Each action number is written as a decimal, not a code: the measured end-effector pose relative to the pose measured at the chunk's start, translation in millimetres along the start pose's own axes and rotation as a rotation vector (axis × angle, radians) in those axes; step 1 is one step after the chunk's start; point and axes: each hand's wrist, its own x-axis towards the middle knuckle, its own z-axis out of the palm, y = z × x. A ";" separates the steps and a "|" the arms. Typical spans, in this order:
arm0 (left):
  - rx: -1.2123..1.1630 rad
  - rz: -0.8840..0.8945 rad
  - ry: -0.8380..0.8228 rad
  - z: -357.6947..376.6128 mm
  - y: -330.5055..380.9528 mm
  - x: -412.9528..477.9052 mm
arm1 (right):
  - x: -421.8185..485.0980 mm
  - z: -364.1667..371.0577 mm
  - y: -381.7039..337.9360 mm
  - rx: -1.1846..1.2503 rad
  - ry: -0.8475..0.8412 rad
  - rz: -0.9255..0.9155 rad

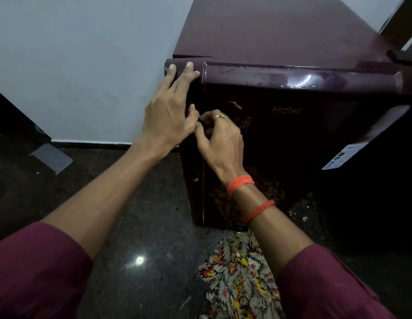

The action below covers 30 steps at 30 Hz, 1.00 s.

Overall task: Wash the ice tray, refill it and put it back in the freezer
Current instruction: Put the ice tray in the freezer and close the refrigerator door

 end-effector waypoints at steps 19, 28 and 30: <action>-0.007 0.031 -0.030 7.1 -0.8 -7.4 | 45.2 -58.7 39.9 -0.671 0.025 -0.327; 0.048 -0.098 -0.074 0.7 19.8 -12.2 | 41.9 -58.8 42.4 -0.616 0.012 -0.353; 0.052 -0.125 -0.093 -3.3 22.9 -14.4 | 41.9 -59.4 41.2 -0.595 -0.005 -0.346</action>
